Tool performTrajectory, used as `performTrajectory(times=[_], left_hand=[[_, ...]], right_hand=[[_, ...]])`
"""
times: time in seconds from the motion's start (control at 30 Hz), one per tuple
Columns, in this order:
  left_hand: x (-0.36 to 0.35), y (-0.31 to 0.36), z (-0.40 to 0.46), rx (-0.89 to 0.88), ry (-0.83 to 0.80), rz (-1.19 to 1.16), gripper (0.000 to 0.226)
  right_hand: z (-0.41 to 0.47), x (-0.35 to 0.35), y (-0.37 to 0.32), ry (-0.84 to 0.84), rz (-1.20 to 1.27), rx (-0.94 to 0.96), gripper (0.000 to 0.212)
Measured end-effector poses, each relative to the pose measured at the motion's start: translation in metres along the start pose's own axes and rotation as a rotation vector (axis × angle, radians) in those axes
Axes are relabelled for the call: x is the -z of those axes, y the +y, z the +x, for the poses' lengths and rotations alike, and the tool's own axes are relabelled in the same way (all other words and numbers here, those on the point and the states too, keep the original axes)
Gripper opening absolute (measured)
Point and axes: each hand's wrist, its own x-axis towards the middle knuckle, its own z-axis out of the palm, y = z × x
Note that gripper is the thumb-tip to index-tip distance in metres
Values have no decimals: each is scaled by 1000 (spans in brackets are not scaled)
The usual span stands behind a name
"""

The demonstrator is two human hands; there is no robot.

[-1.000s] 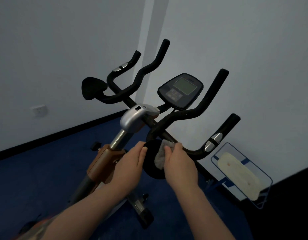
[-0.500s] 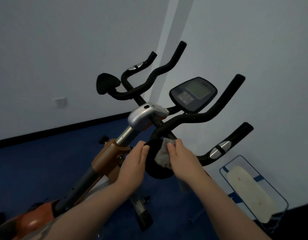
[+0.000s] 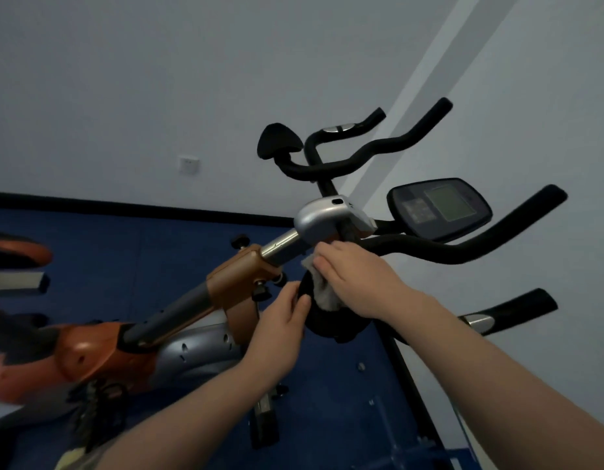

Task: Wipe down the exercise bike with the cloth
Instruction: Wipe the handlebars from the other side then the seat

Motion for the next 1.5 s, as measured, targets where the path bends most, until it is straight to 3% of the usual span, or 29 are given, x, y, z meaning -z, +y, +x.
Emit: performTrajectory(times=[0.1, 0.23, 0.37, 0.47, 0.6, 0.73, 0.83, 1.0, 1.07, 1.3, 1.5], left_hand=[[-1, -3, -5, 14, 15, -9, 22], [7, -2, -6, -17, -22, 63, 28], [10, 0, -4, -24, -35, 89, 29], [13, 1, -3, -6, -32, 75, 28], [22, 2, 3, -32, -48, 174, 34], [25, 15, 16, -153, -41, 140, 49], [22, 32, 32, -218, -78, 126, 42], [19, 49, 51, -297, -230, 227, 28], [18, 47, 51, -324, -258, 276, 30], [27, 45, 60, -292, -359, 208, 34], [37, 43, 70, -325, -465, 213, 34]], right_hand=[[5, 3, -6, -30, -22, 83, 20], [-5, 17, 16, -191, 94, -10, 19], [10, 12, 2, -161, -63, 10, 25], [9, 2, -8, -43, -88, 54, 23], [-19, -9, 7, 33, 224, -226, 26], [-17, -10, 0, 13, 130, -392, 30], [-15, -7, -11, 30, 146, -440, 28], [-40, -28, -43, 341, 366, -846, 27], [-44, -34, -54, 373, 416, -999, 25], [-37, -32, -78, 422, 404, -1238, 26], [-24, -42, -107, 710, 413, -1438, 20]])
